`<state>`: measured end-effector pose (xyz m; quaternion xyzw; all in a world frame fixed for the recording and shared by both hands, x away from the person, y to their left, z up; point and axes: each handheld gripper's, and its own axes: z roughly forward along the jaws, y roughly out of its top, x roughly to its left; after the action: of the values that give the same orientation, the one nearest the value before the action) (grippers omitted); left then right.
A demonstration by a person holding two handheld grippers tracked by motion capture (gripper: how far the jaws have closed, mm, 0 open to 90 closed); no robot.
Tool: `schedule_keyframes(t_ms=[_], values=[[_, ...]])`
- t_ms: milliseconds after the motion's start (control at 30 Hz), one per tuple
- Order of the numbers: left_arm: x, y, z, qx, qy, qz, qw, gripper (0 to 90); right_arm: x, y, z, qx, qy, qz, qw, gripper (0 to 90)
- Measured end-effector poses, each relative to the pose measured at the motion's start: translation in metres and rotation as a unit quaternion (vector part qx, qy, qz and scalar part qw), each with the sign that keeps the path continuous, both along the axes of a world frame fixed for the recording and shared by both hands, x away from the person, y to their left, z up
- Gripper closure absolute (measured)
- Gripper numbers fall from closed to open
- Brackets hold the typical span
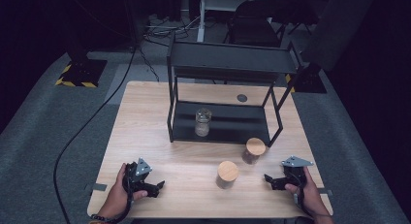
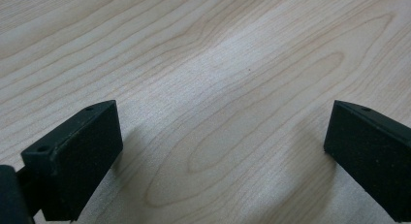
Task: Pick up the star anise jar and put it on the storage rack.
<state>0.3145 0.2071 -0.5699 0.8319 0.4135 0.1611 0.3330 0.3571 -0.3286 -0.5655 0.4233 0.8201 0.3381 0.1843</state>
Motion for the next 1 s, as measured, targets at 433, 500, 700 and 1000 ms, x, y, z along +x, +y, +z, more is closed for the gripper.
schedule_keyframes(t_ms=[433, 500, 700, 1000], values=[[0.0, 0.0, 0.0, 0.0, 0.0, -0.001, 1.0, 0.0, -0.006, 0.008, 0.007, -0.037, -0.001, 0.027, 0.999, 1.8], [0.0, 0.0, 0.0, 0.0, 0.0, -0.001, 1.0, 0.0, -0.008, 0.008, 0.011, -0.041, -0.003, 0.027, 0.9988, 1.8], [0.0, 0.0, 0.0, 0.0, 0.0, -0.001, 1.0, 0.0, -0.014, 0.012, 0.021, -0.041, -0.01, 0.032, 0.9986, 1.8], [0.0, 0.0, 0.0, 0.0, 0.0, -0.001, 1.0, 0.0, -0.022, 0.024, 0.034, -0.044, -0.023, 0.053, 0.9974, 1.8]])
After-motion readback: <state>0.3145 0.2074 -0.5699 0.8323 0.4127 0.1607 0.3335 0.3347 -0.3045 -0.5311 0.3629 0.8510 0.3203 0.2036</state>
